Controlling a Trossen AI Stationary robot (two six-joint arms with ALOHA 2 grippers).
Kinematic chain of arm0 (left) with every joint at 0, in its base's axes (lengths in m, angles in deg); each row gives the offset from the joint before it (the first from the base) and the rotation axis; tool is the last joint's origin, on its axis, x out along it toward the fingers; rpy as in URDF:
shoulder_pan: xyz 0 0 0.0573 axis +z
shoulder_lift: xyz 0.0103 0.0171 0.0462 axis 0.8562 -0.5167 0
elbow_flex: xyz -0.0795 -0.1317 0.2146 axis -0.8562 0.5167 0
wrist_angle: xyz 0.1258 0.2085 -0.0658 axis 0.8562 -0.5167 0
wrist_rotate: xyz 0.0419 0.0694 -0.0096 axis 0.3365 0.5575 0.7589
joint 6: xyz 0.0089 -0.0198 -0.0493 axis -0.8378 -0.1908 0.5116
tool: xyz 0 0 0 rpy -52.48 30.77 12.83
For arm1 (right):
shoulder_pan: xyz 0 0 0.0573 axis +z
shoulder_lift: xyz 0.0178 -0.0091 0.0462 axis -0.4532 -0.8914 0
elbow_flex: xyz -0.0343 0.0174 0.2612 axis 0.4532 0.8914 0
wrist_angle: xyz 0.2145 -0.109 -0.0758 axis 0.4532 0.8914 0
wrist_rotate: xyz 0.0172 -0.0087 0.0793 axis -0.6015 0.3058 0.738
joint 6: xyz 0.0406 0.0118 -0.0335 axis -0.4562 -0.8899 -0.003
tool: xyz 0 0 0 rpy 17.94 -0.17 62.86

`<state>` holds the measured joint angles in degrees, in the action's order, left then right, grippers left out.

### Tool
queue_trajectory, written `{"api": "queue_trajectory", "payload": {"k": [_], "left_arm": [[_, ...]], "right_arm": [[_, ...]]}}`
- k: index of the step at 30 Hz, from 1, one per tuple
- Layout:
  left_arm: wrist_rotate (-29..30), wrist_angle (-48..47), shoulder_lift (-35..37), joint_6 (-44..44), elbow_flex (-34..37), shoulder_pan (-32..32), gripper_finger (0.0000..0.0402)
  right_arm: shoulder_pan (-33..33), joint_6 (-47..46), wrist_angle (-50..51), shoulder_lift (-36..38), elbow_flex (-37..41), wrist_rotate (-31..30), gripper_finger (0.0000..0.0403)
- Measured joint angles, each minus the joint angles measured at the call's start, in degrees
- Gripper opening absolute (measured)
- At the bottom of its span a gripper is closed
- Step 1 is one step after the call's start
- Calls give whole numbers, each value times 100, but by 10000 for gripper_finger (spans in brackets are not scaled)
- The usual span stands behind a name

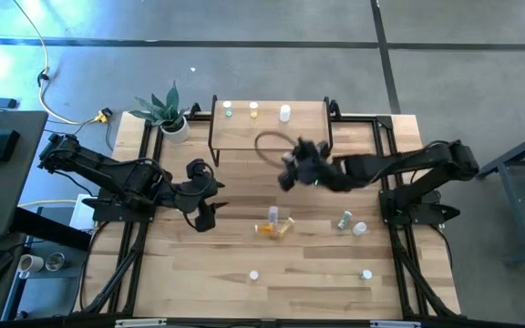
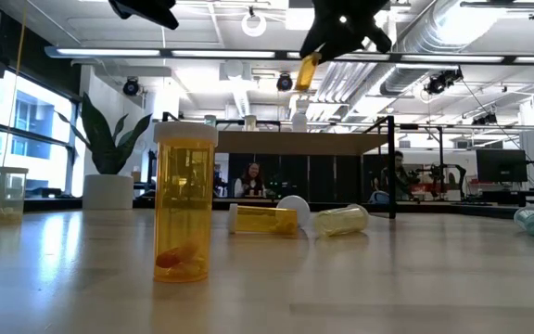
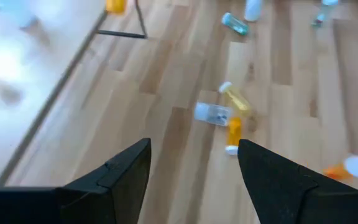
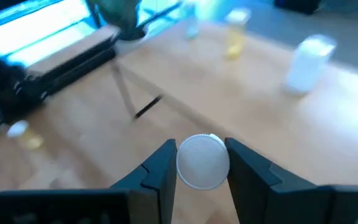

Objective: Pick and place medicine bottles onto shelf by color
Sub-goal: Put the bottom right orange pill bottle on the shelf

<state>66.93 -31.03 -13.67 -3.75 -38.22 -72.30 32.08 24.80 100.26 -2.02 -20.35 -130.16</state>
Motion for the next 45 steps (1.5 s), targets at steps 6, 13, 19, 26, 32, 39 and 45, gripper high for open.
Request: {"api": "queue_trajectory", "payload": {"k": [6, 13, 19, 26, 32, 39, 45], "left_arm": [[675, 19, -1, -1, 0, 164, 229], [1182, 85, -1, -2, 0, 683, 230], [1262, 220, -2, -73, 0, 1275, 230], [1246, 544, -2, -354, 0, 1881, 230], [1246, 643, -2, -346, 0, 2273, 230], [1246, 703, -2, -341, 0, 2551, 230], [1240, 705, -2, -288, 0, 2594, 230]], "right_arm": [[-821, 747, -25, 581, 0, 43, 108], [-1906, 1566, -28, 1093, 0, 475, 108], [-2815, 2123, -24, 1180, -2, 1105, 108], [-3723, 2554, 0, 1147, -2, 2096, 108], [-4153, 3123, 110, 1127, -2, 2491, 108], [-4376, 3519, 307, 1077, -235, 2751, 108], [-4376, 3710, 980, 646, -954, 2880, 108]]}}
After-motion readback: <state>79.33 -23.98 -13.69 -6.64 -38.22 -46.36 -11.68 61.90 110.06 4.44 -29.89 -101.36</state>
